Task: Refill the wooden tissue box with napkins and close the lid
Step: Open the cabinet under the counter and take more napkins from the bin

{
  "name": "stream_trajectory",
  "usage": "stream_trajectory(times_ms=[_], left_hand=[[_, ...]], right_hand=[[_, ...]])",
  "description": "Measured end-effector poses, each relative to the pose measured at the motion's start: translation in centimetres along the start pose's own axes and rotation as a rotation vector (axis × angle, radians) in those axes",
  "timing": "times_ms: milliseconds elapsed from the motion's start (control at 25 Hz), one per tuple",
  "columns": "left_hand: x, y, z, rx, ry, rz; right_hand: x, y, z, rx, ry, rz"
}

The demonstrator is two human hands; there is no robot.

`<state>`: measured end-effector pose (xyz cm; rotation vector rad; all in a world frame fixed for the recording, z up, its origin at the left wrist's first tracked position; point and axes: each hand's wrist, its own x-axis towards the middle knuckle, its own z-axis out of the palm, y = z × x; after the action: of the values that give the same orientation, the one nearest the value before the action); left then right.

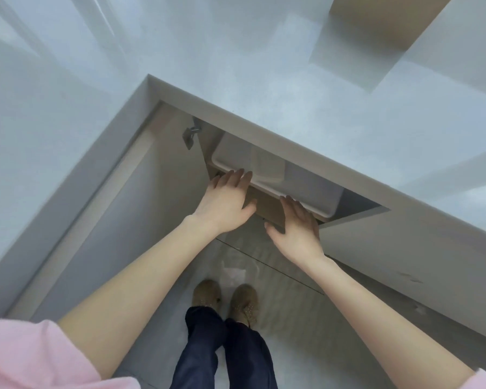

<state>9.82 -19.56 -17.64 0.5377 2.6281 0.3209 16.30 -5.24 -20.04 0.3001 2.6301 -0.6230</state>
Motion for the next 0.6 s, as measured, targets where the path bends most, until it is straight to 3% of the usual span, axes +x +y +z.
stream_trajectory(times_ms=[240, 440, 600], left_hand=[[4.9, -2.2, 3.4, -0.052, -0.064, -0.020], [7.8, -4.0, 6.8, -0.075, 0.001, 0.000], [11.2, -4.8, 8.7, -0.329, 0.058, -0.117]], right_hand=[[6.1, 1.3, 3.0, 0.010, 0.031, 0.027], [9.8, 2.6, 5.1, 0.009, 0.088, 0.035], [13.9, 4.1, 5.8, 0.075, 0.178, 0.131]])
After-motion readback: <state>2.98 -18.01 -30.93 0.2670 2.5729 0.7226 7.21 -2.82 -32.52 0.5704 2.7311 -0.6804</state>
